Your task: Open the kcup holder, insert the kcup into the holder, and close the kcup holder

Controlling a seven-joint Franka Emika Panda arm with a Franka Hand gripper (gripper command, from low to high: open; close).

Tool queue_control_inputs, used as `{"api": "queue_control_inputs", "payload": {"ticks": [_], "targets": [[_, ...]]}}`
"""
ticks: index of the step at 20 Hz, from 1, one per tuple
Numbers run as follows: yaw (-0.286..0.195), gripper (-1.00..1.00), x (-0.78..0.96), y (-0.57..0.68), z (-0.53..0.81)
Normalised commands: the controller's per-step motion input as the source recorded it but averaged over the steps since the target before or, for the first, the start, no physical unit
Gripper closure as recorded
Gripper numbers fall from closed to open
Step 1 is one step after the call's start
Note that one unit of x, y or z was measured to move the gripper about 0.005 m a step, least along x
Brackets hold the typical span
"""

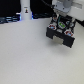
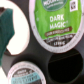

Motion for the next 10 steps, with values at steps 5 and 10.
{"api": "queue_control_inputs", "payload": {"ticks": [5,10], "targets": [[0.083,-1.0,0.42,-0.29,0.49],[0.07,-1.0,0.47,-0.4,0.4]]}}
